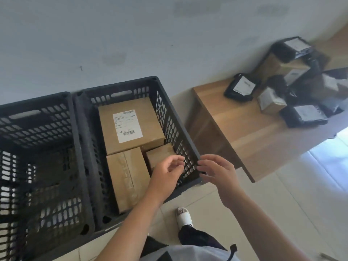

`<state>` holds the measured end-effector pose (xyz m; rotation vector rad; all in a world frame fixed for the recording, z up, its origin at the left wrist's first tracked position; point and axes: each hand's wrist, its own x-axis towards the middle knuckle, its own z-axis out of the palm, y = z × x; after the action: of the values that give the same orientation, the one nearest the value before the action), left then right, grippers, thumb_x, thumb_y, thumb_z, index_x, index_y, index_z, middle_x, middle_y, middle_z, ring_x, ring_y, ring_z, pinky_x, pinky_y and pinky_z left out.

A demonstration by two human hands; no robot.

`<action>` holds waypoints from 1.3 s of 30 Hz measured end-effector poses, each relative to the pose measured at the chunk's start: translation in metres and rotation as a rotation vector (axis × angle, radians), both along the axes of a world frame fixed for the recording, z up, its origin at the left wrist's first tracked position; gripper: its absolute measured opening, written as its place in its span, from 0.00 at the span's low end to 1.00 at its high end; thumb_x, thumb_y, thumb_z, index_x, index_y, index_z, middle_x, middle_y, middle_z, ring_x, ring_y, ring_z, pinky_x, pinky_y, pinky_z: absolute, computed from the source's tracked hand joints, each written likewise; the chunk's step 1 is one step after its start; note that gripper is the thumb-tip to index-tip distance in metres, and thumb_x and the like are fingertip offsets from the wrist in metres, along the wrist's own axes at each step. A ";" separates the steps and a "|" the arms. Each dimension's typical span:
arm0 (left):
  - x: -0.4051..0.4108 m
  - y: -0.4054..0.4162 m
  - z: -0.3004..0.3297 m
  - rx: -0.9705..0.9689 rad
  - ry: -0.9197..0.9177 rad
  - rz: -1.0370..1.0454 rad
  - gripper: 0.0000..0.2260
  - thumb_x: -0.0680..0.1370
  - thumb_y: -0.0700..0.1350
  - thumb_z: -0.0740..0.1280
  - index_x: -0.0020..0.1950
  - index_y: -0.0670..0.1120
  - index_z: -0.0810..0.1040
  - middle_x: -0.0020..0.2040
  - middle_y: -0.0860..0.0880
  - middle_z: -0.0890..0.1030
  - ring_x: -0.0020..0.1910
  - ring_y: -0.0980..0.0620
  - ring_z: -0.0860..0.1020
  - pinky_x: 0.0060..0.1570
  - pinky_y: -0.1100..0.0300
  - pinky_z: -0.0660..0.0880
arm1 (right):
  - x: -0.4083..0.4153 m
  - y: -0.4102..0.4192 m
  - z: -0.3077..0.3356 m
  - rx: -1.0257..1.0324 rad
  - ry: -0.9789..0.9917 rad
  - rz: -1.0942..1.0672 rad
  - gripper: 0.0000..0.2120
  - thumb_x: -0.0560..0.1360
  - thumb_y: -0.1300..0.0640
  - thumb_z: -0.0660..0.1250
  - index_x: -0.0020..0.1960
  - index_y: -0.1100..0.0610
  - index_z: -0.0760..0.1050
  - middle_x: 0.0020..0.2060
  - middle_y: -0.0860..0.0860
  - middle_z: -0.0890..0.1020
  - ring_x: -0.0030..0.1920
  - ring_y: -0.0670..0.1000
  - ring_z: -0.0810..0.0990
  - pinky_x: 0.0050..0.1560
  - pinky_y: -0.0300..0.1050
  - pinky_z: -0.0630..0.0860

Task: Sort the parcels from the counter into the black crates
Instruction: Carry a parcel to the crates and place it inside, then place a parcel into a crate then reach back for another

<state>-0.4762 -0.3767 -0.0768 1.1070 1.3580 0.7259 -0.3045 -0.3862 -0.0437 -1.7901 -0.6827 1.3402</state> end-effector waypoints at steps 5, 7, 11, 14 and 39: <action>0.069 0.005 0.012 -0.018 0.010 -0.068 0.08 0.82 0.42 0.67 0.56 0.55 0.81 0.54 0.54 0.84 0.57 0.57 0.81 0.58 0.60 0.79 | 0.067 -0.014 0.003 0.071 0.080 -0.101 0.07 0.79 0.64 0.68 0.52 0.59 0.84 0.45 0.57 0.88 0.44 0.52 0.86 0.46 0.47 0.81; 0.103 0.003 0.016 -0.003 0.028 -0.070 0.08 0.82 0.42 0.68 0.54 0.55 0.82 0.53 0.54 0.84 0.55 0.57 0.81 0.58 0.58 0.79 | 0.100 -0.018 0.002 0.087 0.114 -0.132 0.07 0.80 0.65 0.67 0.52 0.60 0.84 0.44 0.57 0.87 0.42 0.51 0.85 0.46 0.47 0.80; 0.187 -0.005 0.022 -0.030 0.034 -0.074 0.09 0.81 0.39 0.68 0.52 0.53 0.83 0.51 0.51 0.86 0.53 0.52 0.83 0.57 0.54 0.80 | 0.179 -0.024 0.001 0.121 0.170 -0.208 0.07 0.80 0.65 0.67 0.51 0.61 0.84 0.43 0.56 0.87 0.42 0.51 0.85 0.47 0.47 0.81; 0.254 -0.006 0.021 -0.048 0.015 -0.118 0.09 0.80 0.37 0.68 0.53 0.50 0.84 0.50 0.49 0.87 0.53 0.48 0.84 0.56 0.52 0.81 | 0.243 -0.027 0.001 0.150 0.174 -0.238 0.07 0.80 0.65 0.67 0.51 0.60 0.84 0.42 0.56 0.87 0.44 0.53 0.86 0.51 0.50 0.83; 0.624 0.151 0.005 -0.053 0.001 -0.445 0.09 0.80 0.39 0.67 0.53 0.51 0.84 0.52 0.49 0.85 0.55 0.49 0.83 0.57 0.53 0.81 | 0.588 0.035 -0.009 0.078 0.139 -0.604 0.08 0.81 0.64 0.66 0.51 0.60 0.84 0.45 0.57 0.87 0.49 0.56 0.85 0.55 0.54 0.81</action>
<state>0.1479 -0.2254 -0.0715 1.3081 1.0704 0.3611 0.2840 -0.3509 -0.0527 -1.6383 -0.0933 0.9922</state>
